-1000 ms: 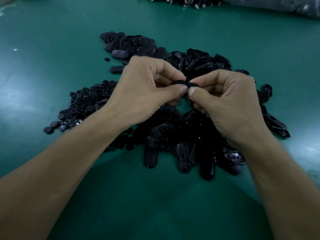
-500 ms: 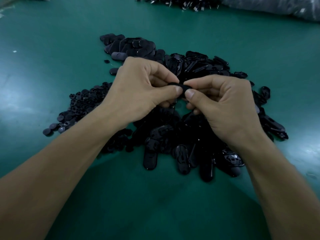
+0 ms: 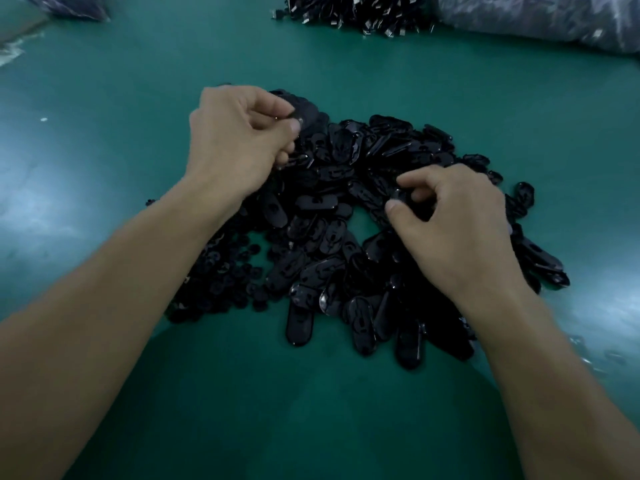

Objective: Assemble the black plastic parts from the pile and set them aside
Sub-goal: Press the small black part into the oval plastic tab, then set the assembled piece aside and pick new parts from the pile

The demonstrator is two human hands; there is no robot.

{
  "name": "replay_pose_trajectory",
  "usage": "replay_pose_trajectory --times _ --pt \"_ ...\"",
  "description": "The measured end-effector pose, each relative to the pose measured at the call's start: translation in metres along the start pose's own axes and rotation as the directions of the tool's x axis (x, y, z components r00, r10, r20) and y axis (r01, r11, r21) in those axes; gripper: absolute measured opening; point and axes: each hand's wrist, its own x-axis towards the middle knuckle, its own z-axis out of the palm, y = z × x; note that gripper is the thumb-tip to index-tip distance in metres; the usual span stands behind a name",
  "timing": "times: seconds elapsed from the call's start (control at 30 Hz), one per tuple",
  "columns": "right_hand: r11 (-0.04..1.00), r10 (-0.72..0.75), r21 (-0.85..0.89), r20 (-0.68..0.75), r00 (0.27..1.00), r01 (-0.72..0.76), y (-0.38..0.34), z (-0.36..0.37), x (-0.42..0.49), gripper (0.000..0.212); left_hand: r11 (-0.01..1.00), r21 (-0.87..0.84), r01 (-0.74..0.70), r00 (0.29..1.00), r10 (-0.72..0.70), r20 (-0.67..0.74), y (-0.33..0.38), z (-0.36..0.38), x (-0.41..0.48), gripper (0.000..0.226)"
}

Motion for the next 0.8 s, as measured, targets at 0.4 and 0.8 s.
replay_pose_trajectory --times 0.4,0.8 --pt "0.996 0.015 -0.086 0.14 0.99 -0.003 -0.01 -0.003 -0.005 0.053 0.942 0.336 -0.008 0.998 0.029 -0.056 -0.01 0.002 0.048 0.023" --pt "1.0 0.005 -0.001 0.102 0.995 -0.005 -0.009 0.003 -0.006 0.022 0.962 0.27 -0.033 0.996 0.053 -0.068 -0.007 0.011 0.036 0.018"
